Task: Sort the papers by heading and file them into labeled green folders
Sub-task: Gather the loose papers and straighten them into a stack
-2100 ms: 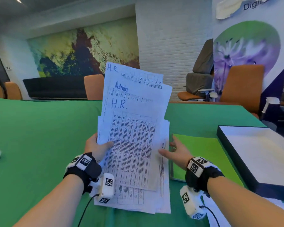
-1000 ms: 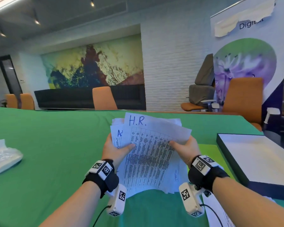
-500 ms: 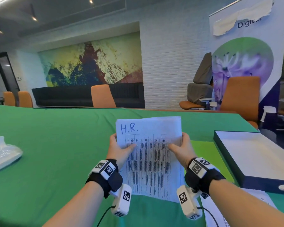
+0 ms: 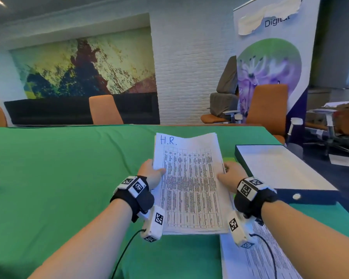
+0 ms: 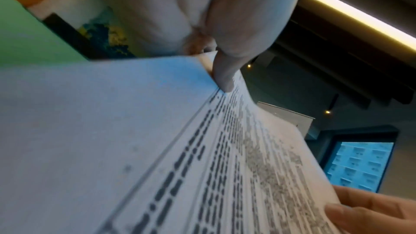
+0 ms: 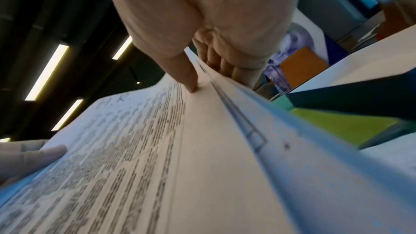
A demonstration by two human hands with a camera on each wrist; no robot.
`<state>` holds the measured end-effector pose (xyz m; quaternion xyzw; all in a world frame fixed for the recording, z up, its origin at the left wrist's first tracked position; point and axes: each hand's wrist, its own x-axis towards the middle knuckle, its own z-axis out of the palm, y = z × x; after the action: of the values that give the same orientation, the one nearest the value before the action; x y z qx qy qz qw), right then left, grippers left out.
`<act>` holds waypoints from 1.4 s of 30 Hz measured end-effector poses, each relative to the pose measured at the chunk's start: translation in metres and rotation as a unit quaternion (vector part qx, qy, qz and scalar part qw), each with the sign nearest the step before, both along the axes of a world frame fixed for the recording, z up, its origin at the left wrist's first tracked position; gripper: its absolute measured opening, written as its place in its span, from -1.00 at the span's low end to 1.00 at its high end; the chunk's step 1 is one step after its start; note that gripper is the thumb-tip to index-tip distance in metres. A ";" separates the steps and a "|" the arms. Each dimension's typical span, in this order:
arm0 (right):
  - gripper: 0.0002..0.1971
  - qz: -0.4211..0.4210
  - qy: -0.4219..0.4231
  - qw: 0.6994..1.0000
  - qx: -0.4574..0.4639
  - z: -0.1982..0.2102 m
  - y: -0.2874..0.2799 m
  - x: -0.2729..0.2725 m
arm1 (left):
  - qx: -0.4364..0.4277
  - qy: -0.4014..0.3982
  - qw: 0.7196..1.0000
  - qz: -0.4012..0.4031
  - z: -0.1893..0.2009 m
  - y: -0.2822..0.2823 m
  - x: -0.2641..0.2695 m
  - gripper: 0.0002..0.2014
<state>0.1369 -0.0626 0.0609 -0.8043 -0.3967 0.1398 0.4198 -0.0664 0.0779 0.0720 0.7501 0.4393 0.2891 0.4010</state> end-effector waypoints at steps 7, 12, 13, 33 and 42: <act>-0.91 -0.054 -0.008 0.978 -0.201 -0.065 -0.105 0.063 | -0.056 0.167 0.978 -0.110 -0.111 -0.047 0.092 -0.32; -0.77 -0.077 -0.042 0.953 -0.290 -0.091 -0.148 0.082 | -0.031 0.281 0.949 -0.142 -0.106 -0.112 0.112 -0.76; -0.70 -0.079 -0.046 0.947 -0.309 -0.095 -0.151 0.085 | -0.028 0.290 0.946 -0.143 -0.106 -0.115 0.114 -0.75; -0.50 -0.036 -0.030 0.947 -0.319 -0.118 -0.168 0.097 | -0.161 0.232 0.955 -0.093 -0.103 -0.124 0.133 -0.46; -0.33 -0.039 -0.006 0.953 -0.301 -0.120 -0.181 0.106 | -0.070 0.189 0.966 -0.164 -0.108 -0.133 0.139 -0.86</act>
<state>0.2427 -0.2440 -0.0591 -0.9090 -0.3069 0.2320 0.1606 0.0725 -0.0549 -0.0360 0.8227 0.3975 0.0410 0.4044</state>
